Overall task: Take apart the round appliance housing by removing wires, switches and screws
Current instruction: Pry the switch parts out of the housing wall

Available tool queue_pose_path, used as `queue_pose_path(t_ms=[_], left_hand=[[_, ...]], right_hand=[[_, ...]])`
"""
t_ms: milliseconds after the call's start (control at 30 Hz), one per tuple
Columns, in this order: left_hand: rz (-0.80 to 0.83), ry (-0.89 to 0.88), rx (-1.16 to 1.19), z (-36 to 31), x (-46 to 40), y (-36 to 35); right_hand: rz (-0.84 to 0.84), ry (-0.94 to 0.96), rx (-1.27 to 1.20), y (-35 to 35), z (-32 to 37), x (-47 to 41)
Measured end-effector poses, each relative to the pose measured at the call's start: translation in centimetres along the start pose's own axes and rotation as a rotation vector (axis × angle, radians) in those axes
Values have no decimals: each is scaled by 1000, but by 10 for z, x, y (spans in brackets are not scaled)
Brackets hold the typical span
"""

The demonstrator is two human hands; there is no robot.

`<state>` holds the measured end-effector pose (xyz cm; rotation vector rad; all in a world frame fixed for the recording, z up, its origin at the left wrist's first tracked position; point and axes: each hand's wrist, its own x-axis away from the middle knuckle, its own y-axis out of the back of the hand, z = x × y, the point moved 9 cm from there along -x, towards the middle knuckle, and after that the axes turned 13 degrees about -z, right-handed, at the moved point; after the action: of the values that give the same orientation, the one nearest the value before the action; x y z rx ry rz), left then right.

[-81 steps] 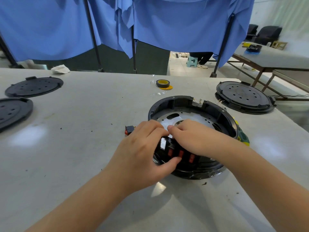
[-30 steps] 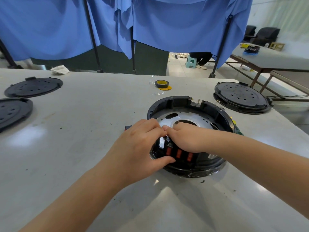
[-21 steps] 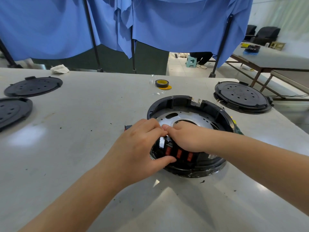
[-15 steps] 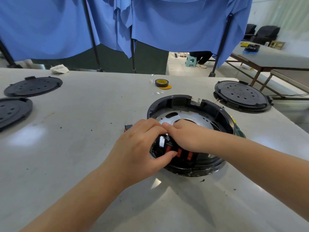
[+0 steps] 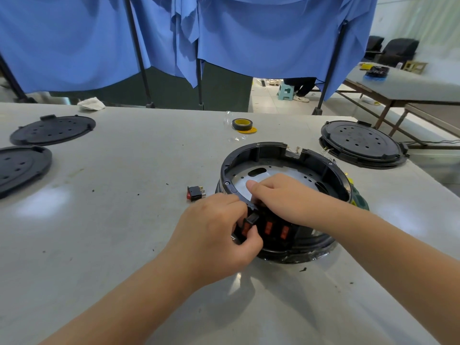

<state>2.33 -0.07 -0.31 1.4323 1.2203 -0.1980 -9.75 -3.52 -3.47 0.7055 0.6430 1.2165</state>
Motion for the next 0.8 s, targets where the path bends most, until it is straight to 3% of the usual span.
queue_pose_path(t_ms=[167, 300, 400, 533, 800], left_hand=[[10, 104, 187, 20, -9, 15], [-132, 300, 273, 62, -19, 33], [-154, 412, 159, 96, -16, 25], [29, 497, -52, 136, -3, -4], [171, 555, -437, 177, 7, -13]], right_hand=[[-69, 6, 21, 5, -3, 1], [-271, 77, 5, 23, 6, 7], [-345, 119, 0, 28, 12, 10], [-348, 102, -20, 29, 12, 9], [-382, 104, -65, 32, 16, 7]])
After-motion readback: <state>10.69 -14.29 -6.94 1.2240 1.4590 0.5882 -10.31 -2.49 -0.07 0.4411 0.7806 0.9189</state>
